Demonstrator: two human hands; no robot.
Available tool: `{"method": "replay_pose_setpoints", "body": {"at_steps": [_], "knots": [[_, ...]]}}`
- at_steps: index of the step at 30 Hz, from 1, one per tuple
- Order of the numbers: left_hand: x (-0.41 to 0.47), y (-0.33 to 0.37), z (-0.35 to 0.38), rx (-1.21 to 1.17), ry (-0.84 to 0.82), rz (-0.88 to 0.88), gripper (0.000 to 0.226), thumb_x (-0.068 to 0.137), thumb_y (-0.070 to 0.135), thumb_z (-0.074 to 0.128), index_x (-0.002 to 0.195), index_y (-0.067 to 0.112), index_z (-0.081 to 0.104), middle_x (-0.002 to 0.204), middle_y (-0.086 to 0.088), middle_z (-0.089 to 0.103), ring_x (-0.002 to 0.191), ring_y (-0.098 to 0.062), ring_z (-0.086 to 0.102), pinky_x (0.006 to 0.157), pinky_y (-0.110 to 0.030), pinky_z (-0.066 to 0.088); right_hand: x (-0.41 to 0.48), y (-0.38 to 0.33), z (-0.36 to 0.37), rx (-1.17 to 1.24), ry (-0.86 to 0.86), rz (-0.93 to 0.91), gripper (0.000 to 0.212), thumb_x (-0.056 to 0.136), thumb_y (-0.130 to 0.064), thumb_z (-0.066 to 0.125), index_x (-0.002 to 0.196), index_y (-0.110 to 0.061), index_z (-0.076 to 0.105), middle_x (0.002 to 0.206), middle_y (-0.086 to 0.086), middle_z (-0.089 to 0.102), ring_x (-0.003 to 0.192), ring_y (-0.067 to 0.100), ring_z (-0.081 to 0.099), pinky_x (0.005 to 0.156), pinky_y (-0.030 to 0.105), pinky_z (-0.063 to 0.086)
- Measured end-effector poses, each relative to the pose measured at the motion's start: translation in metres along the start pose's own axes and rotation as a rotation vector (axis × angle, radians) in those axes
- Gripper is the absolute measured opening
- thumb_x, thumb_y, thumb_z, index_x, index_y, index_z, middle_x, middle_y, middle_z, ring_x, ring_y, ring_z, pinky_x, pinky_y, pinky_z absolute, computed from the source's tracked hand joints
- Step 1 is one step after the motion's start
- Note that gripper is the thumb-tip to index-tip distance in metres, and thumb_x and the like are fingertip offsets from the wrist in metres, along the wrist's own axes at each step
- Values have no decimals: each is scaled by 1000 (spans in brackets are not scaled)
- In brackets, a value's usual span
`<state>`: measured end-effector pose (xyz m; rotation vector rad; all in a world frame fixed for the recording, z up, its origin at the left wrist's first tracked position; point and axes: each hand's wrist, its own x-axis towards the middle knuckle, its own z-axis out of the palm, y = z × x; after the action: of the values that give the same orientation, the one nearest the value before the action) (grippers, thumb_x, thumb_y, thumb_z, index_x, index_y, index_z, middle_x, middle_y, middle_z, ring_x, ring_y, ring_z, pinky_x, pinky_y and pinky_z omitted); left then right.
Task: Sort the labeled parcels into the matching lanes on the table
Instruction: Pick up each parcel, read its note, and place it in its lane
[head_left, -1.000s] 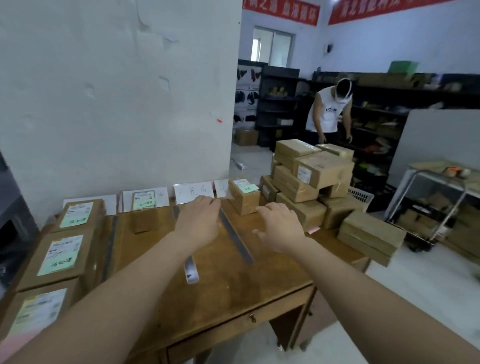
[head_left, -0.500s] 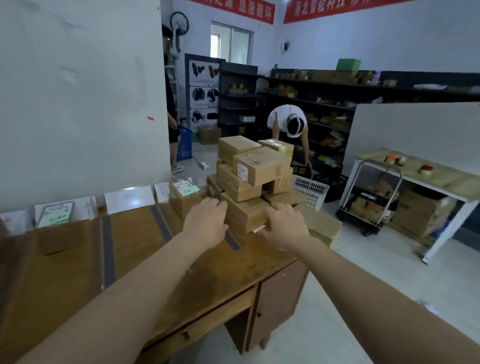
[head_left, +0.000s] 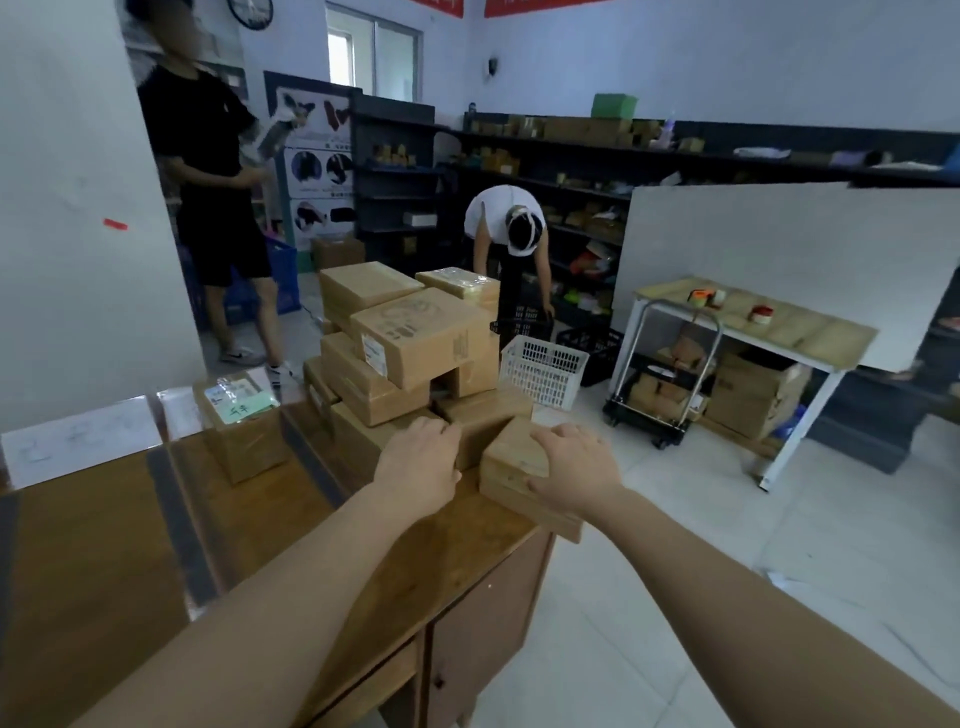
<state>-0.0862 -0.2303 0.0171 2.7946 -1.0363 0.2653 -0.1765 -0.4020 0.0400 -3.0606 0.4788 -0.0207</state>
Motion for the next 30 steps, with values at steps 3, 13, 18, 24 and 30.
{"method": "replay_pose_setpoints", "body": {"at_steps": [3,13,18,24,30], "knots": [[34,6,19,-10,-60,16,49,92,34,59,136,16,46,135,-5,51,127,-22,45,101,-39,44,28,21,8,-6,-33,25,62,90,-45,59,145,-25,38,144,7,43,131,28,40,108,43,34],[108,16,82,-57,-248,-23,49,93,30,60,137,15,45,140,-6,47,132,-25,40,104,-42,43,89,83,57,46,-232,102,80,81,-59,66,145,-23,35,149,8,35,137,30,31,109,46,36],[130,26,110,-93,-333,-74,58,93,30,60,144,17,37,142,-4,44,133,-24,39,104,-38,40,111,111,90,58,-352,76,84,69,-63,74,135,-23,39,143,10,29,136,32,25,101,52,42],[145,35,137,-217,-469,-225,77,93,25,61,154,24,14,155,-6,26,140,-26,30,111,-40,35,134,143,117,47,-424,-8,123,61,-74,73,154,-28,7,159,14,-23,147,39,-21,113,66,15],[151,44,157,-459,-488,-390,90,89,27,67,155,29,6,152,-5,30,133,-24,41,105,-36,41,156,161,124,70,-453,-54,131,57,-73,74,154,-30,-2,157,21,-21,146,40,-17,114,59,24]]}}
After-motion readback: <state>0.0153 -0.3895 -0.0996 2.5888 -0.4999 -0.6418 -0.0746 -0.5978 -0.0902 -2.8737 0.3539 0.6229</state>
